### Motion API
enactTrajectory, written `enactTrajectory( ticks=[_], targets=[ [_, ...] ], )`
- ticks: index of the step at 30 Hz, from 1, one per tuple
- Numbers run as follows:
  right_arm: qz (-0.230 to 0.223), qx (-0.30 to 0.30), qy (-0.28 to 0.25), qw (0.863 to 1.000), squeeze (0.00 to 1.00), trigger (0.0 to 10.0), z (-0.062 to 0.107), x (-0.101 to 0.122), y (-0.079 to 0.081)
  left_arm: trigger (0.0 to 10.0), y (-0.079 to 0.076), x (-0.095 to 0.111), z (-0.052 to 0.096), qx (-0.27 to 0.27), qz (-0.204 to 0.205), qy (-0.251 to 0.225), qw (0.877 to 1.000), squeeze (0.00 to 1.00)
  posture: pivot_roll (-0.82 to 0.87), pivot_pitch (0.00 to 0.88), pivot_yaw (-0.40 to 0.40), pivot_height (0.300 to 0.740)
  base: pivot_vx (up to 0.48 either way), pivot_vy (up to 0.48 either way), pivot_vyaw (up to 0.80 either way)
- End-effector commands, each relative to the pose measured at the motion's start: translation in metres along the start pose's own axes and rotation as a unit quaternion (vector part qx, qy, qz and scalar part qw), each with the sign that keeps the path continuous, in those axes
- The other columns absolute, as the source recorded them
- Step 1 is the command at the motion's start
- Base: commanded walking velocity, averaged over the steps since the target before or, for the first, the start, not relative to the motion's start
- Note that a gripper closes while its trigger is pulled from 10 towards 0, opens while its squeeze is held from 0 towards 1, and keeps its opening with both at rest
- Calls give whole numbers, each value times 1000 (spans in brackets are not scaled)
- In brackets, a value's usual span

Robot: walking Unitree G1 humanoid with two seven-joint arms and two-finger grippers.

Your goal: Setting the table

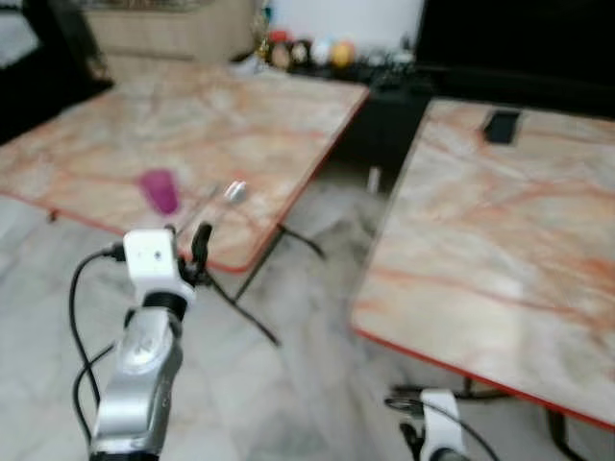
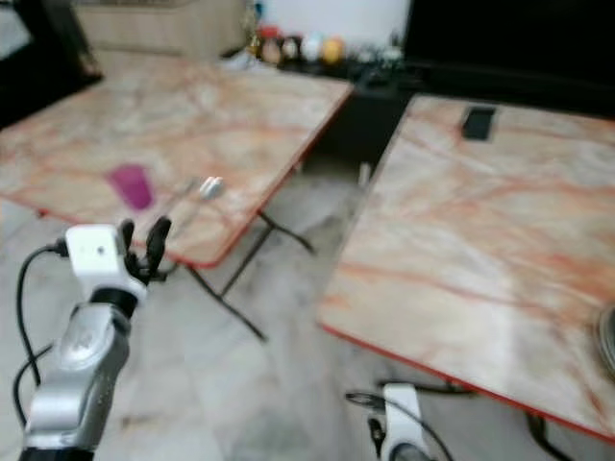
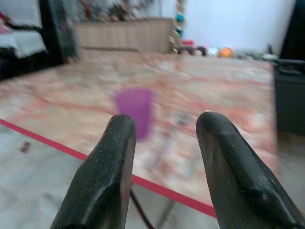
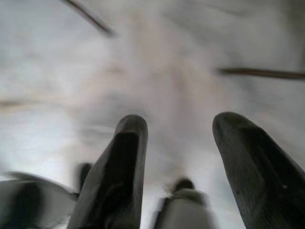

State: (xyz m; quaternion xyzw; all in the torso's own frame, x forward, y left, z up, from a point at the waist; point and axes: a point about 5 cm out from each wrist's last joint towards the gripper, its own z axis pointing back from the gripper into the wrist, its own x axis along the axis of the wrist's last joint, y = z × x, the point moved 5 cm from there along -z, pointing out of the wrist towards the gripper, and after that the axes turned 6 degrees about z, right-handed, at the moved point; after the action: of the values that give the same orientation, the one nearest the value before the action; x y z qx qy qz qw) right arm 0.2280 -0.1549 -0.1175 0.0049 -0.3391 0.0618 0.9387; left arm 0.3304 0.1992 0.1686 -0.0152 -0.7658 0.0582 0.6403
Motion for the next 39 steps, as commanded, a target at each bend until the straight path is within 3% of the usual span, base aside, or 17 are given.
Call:
enactTrajectory(
  ticks=[1, 30, 39],
  targets=[
    [2, -14, 8, 1000, 0, 10000, 2, -6, -13, 10000, -10, 1, -1, -12, -3, -1, 1000, 0, -27, 0, 49, 723, 0, 480, 0],
    [1, -12, 8, 1000, 0, 10000, 2, -6, -12, 10000, -3, 2, 2, -1, -7, -4, 1000, 0, -23, 0, 52, 723, 0, 447, 0],
    [1, -11, 8, 1000, 0, 10000, 2, -6, -11, 10000, 23, -29, 14, 25, -21, 46, 998, 0, -22, 0, 58, 723, 0, 0, 0]
  ],
)
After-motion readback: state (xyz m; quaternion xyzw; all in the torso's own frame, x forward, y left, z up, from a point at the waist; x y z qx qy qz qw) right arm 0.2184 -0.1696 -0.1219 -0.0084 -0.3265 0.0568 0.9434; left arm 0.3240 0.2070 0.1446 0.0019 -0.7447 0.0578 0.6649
